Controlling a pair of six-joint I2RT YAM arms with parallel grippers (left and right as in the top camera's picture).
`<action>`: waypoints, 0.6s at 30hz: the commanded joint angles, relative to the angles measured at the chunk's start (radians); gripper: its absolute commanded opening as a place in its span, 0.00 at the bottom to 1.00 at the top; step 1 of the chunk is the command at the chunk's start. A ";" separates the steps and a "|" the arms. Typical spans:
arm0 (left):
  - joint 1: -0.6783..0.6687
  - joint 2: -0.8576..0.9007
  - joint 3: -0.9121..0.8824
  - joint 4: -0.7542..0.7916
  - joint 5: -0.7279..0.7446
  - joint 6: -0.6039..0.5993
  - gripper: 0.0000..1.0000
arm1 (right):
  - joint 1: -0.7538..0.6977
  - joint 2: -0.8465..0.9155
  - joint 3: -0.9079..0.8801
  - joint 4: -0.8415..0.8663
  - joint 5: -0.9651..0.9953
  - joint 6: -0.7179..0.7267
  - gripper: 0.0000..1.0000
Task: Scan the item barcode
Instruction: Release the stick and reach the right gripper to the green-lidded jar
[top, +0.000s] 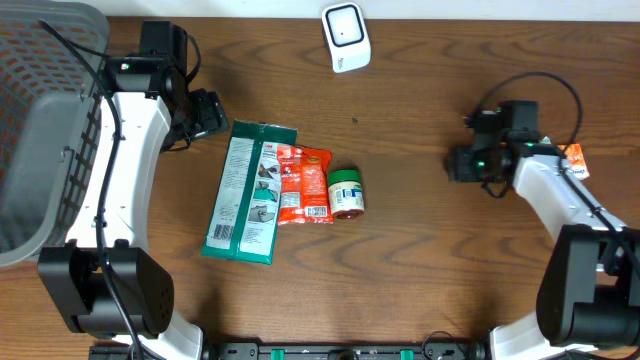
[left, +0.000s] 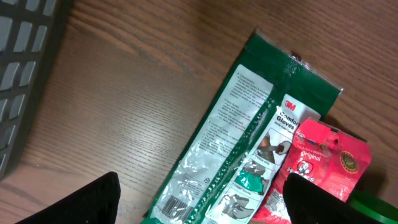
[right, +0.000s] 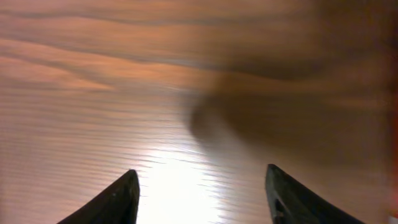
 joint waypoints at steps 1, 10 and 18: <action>0.000 -0.010 0.011 -0.003 -0.009 0.009 0.84 | 0.080 -0.014 0.011 0.019 -0.111 0.035 0.64; 0.000 -0.010 0.011 -0.003 -0.009 0.009 0.84 | 0.329 -0.014 0.113 -0.005 -0.105 0.119 0.63; 0.000 -0.010 0.011 -0.003 -0.009 0.009 0.84 | 0.489 -0.014 0.470 -0.332 0.061 0.281 0.59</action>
